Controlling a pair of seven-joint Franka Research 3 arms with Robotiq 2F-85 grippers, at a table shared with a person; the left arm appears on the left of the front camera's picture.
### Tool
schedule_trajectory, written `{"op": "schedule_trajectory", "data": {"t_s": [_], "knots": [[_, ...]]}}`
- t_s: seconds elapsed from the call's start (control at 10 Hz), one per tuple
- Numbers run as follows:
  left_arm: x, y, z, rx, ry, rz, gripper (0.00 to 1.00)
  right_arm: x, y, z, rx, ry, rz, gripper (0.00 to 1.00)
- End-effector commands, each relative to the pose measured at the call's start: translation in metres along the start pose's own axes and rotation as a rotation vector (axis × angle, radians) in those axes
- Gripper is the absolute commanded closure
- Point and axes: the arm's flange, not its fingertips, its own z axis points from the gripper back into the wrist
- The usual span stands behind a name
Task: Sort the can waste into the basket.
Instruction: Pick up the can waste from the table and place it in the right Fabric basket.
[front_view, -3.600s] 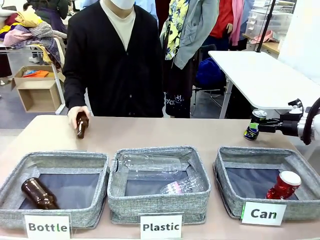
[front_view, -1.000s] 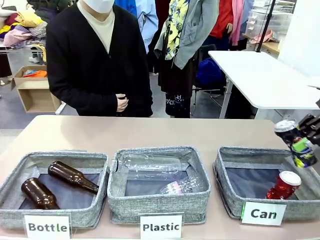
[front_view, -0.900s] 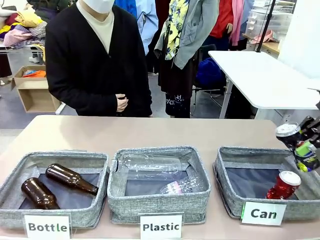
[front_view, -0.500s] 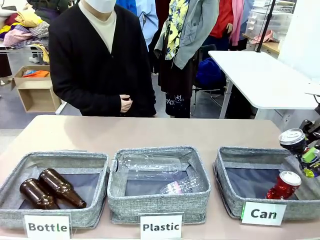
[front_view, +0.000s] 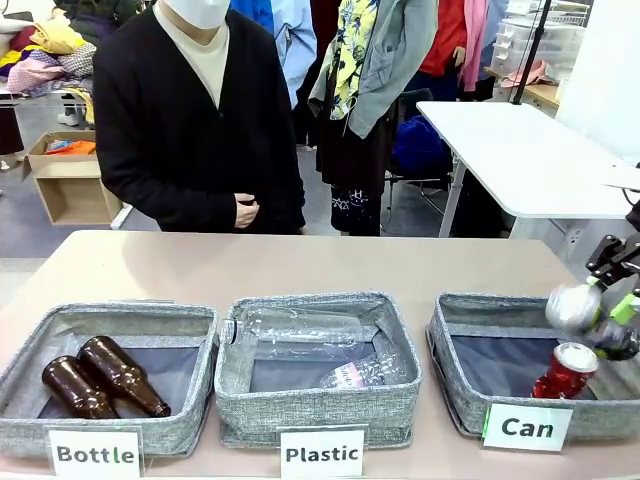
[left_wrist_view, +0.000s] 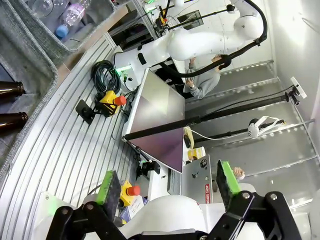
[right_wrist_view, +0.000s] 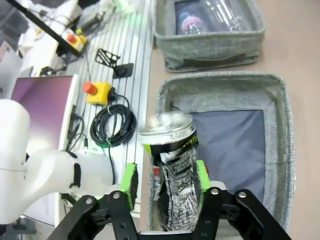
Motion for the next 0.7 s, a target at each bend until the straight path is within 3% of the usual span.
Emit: {"op": "schedule_trajectory", "data": {"t_s": [0.0, 0.1, 0.4, 0.6], "knots": [[-0.004, 0.0, 0.0, -0.009, 0.006, -0.016, 0.0, 0.0, -0.005, 0.0, -0.074, -0.018, 0.009, 0.0], [-0.004, 0.0, 0.0, -0.009, 0.006, -0.016, 0.0, -0.003, -0.009, 0.002, -0.137, -0.032, -0.002, 0.0], [-0.004, 0.0, 0.0, -0.009, 0.006, -0.016, 0.0, -0.008, -0.012, 0.01, -0.102, -0.07, -0.018, 0.0], [-0.004, 0.0, 0.0, -0.009, 0.006, -0.016, 0.0, -0.01, -0.016, 0.014, -0.096, -0.159, -0.095, 0.0]]}}
